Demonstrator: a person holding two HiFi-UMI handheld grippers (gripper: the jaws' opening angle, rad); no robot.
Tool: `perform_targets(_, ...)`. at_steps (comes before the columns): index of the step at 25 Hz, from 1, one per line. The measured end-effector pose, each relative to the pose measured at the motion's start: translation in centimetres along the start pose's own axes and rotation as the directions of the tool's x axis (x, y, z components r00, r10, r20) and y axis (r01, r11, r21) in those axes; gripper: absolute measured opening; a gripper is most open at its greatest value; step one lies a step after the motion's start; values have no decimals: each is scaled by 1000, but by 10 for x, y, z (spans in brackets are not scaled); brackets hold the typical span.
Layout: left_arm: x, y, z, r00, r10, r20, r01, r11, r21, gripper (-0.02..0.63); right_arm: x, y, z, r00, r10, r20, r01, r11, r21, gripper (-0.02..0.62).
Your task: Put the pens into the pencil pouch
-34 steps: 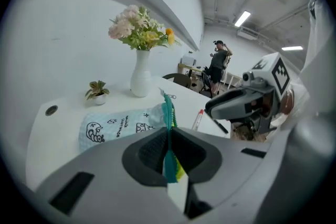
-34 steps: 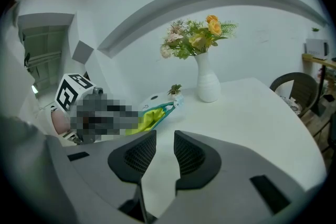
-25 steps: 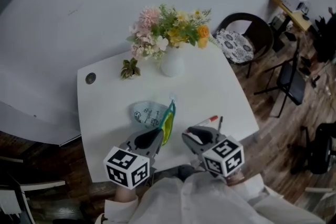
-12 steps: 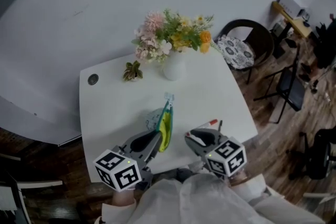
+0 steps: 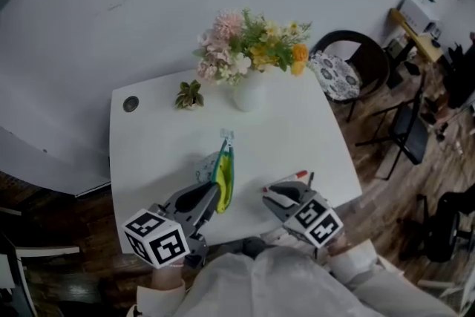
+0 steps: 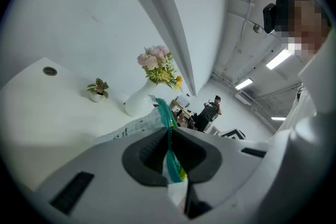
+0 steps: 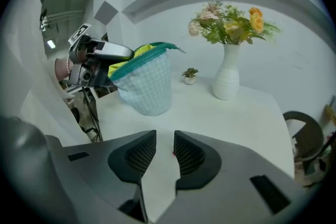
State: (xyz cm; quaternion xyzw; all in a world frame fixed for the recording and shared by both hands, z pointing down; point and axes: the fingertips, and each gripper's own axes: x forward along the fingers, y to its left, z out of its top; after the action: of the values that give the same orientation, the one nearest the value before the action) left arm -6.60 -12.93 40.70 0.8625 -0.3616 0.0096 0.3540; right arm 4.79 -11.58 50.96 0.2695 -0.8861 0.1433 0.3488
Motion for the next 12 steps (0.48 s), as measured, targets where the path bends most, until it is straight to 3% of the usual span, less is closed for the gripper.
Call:
perform_targets(5,-2,5,0,1000,-3,13,3,1000,-14,25,11,-3,-11,995,8,-99,-26,984,-176,101)
perform_targets(12,-3,8,2,1000,-3,27,4,999,-49,25,25,-11,-35,967,5,-255,-97,931,-351,101)
